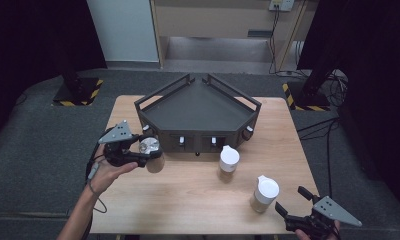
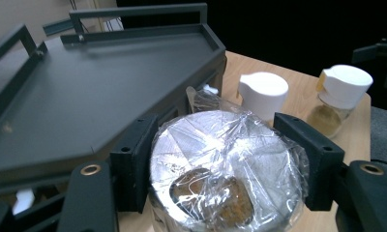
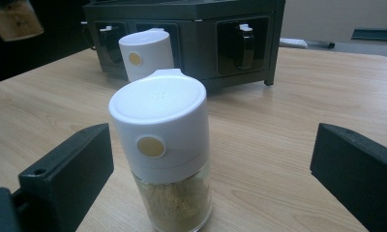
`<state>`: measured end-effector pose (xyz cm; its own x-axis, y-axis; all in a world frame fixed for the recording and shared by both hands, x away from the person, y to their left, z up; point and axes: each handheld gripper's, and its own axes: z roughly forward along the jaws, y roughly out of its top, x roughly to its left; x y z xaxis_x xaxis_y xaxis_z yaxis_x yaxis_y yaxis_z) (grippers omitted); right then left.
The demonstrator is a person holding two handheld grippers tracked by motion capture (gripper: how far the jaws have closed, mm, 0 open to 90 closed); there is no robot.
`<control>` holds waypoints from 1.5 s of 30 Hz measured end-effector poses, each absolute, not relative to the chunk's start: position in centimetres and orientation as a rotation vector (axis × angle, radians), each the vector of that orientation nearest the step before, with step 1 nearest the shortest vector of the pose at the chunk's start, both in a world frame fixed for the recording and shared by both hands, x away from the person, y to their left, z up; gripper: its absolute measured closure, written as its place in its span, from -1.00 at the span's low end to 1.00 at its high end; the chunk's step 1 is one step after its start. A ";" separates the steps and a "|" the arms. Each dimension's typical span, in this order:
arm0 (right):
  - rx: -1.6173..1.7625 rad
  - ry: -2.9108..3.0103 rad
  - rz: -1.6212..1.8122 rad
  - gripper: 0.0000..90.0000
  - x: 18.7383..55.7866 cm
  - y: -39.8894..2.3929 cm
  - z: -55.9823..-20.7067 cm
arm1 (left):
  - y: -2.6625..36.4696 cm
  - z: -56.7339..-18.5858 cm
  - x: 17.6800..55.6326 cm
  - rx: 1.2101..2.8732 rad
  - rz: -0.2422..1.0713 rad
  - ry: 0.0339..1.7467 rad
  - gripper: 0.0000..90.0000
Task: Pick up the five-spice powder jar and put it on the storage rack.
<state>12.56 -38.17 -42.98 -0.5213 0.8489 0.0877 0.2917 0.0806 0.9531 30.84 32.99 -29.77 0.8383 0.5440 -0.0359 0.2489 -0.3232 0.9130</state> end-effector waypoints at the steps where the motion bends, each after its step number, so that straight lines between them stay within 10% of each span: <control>1: 1.125 1.862 1.454 -0.97 12.6 -38.2 -43.0 | 32.8 -29.5 31.1 1.913 0.336 0.593 -0.24; 45: 1.120 1.873 1.481 -0.97 12.8 -38.5 -43.2 | 25.6 -25.8 39.3 1.825 0.550 0.891 -0.24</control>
